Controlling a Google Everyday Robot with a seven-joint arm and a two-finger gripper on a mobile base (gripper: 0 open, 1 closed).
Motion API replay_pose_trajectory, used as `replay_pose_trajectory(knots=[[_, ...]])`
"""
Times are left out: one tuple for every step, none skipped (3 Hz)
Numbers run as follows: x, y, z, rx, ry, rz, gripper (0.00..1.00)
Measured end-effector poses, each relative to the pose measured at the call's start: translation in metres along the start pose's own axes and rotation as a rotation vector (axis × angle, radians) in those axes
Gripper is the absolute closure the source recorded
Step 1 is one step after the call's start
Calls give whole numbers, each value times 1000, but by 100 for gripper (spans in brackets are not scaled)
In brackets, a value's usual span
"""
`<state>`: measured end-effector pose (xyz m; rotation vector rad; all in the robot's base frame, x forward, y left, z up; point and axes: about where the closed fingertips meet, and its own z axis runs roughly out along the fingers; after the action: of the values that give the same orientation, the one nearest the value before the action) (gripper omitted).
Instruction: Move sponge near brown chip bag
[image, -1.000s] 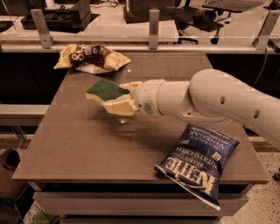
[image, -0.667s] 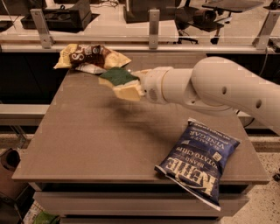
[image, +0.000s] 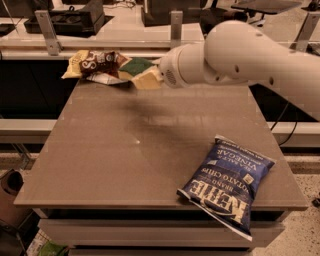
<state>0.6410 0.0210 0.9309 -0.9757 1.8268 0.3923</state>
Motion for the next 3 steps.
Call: replay_pose_trajectory(knots=[[15, -35, -13, 75, 46, 31, 100], [15, -35, -13, 75, 46, 31, 100], [19, -48, -12, 110, 86, 46, 100]])
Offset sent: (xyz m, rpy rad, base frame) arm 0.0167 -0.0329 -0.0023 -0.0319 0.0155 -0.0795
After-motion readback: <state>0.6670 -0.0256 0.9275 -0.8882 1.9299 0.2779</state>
